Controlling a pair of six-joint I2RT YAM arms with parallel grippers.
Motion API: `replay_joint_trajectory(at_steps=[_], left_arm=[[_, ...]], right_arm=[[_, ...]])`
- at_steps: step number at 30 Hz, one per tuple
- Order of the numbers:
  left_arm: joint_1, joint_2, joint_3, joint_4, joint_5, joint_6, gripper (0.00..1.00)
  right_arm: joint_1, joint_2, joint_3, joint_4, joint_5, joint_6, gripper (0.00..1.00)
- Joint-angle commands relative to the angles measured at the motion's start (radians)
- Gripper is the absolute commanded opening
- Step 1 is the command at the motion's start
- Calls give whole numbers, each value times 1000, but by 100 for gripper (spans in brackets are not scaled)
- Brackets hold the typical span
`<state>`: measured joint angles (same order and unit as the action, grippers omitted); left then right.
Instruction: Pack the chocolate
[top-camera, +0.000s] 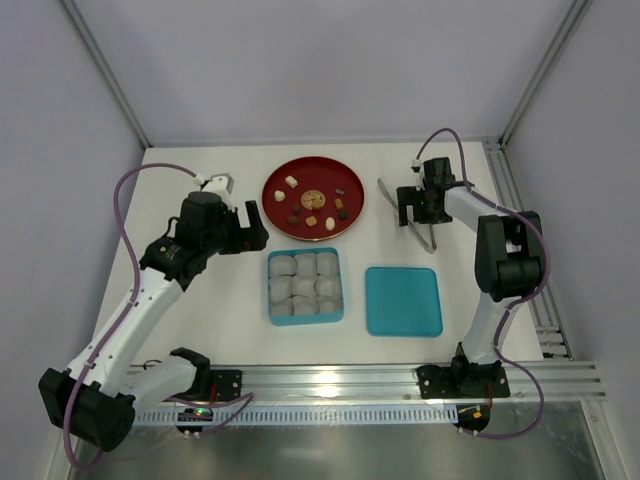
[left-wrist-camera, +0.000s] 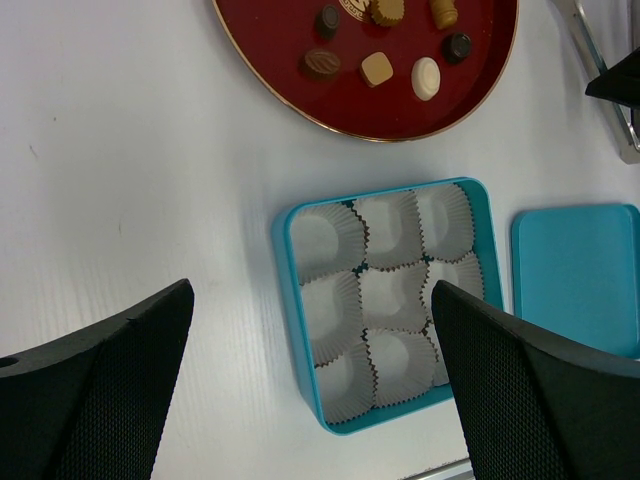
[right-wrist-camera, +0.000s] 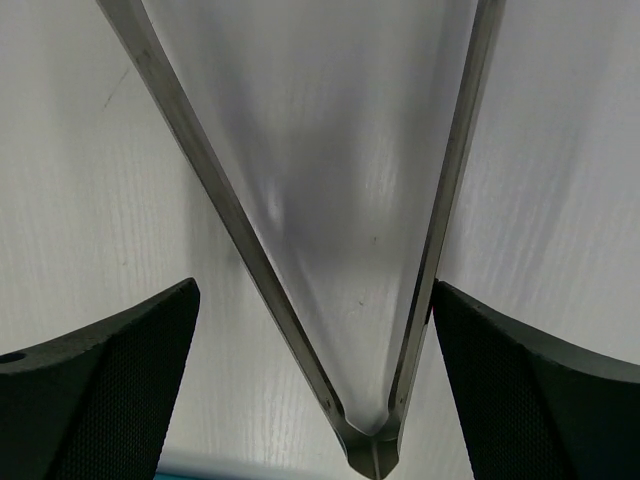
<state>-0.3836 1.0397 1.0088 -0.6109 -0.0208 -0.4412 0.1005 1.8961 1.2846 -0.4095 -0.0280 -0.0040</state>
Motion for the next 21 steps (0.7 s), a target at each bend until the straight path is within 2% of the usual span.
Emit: replay_joint_trajectory(at_steps=[1,6,11,21], left_arm=[[6,-18,-6,36,18,-5,100],[6,-17,-4,36,18,-5,100],[6,-18,-3,37,15,-5,100],[6,-24,-6,34,10,-4,100]], right_arm=[[16,9,24,-2,23,-5,98],[34,1,56,-44,75,-1,98],[79,35,119,-118,125,1,92],[108,46,102,-138,116,50,87]])
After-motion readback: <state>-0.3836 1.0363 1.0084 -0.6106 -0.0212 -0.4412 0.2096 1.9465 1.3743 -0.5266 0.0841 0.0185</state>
